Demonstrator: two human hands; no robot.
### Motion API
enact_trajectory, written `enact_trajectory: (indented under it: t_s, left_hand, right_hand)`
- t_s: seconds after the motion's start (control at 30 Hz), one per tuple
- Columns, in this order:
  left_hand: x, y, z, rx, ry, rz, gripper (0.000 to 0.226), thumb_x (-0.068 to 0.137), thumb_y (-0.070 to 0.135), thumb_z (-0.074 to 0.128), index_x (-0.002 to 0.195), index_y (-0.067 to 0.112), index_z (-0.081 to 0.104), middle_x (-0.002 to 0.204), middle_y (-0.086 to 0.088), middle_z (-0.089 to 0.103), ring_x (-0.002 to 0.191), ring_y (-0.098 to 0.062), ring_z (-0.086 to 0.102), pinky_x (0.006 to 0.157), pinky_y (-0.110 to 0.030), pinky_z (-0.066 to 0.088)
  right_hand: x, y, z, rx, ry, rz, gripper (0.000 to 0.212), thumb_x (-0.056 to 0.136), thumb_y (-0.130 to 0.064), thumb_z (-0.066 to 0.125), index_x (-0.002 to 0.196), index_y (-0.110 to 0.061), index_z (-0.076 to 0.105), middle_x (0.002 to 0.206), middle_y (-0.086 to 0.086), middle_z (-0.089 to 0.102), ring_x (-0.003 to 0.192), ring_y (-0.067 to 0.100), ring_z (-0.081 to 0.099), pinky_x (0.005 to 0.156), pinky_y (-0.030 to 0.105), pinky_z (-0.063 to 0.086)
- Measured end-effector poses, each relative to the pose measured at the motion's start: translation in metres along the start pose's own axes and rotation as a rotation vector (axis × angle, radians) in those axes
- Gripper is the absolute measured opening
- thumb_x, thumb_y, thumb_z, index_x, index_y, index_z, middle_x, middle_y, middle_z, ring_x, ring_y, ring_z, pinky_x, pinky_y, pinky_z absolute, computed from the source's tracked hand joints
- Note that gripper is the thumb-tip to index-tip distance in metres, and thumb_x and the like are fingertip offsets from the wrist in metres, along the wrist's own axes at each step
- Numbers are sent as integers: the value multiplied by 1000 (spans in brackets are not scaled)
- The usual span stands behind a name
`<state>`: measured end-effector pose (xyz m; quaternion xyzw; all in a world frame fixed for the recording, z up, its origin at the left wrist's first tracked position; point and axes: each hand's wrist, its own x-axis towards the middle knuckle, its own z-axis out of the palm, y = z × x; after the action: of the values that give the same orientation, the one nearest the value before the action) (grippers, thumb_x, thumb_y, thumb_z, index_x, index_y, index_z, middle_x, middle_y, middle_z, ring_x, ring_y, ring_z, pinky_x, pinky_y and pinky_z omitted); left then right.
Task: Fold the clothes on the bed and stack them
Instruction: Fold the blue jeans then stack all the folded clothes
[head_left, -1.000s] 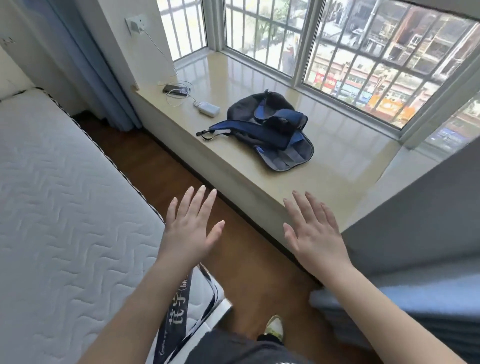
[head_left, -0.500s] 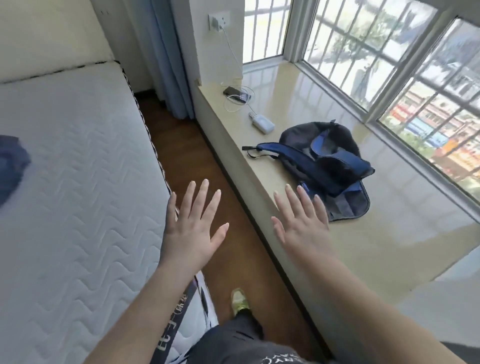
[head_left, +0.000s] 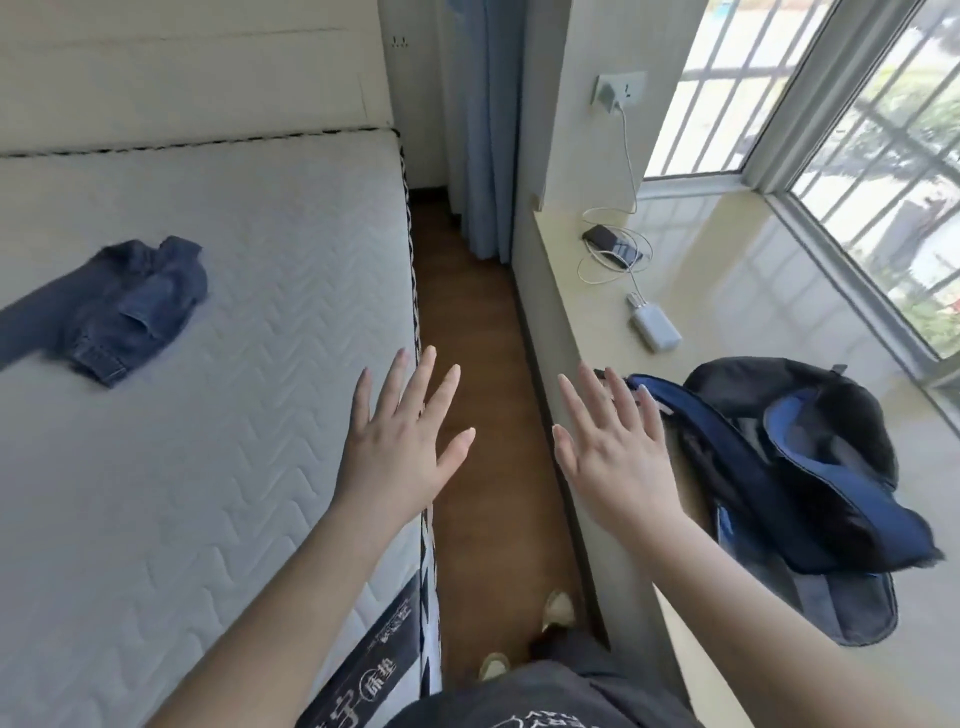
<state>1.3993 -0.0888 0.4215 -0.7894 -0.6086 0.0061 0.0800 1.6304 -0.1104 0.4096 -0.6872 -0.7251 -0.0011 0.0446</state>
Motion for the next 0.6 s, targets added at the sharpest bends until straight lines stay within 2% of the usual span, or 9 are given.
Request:
enact_trajectory:
  t_s: [0.17,0.3,0.43,0.6]
  left_hand:
    - [60,-10,11,2,-8,-80,67,94,59,21,149,25,38,157,-7,32,147,-30,24,117,-53,11]
    - [110,-23,21,21,-93,-180,68,93,60,17,150,27,34,159,-5,29,148,-29,21,118,-54,13]
    - [151,-37,25,14,-119,-278,66,94,58,22,147,25,41,155,-6,36,146,-29,27,117,-54,17]
    - [175,-70,27,11,-121,-447,66,93,59,21,150,28,35,158,-4,30,147,-27,22,118,-52,12]
  right_hand:
    - [82,5,17,56,11,-97,55,101,-43,35,153,-26,31,160,0,26,150,24,15,121,46,8]
    - [160,10,22,80,19,-192,55,101,-43,31,153,-25,30,161,0,25,150,24,13,122,45,5]
    - [237,7,15,73,10,-318,55,102,-43,29,153,-24,29,161,0,24,150,24,12,121,47,9]
    - [306,-21,15,92,-5,-466,54,102,-41,35,152,-23,32,160,2,26,150,26,15,121,48,12]
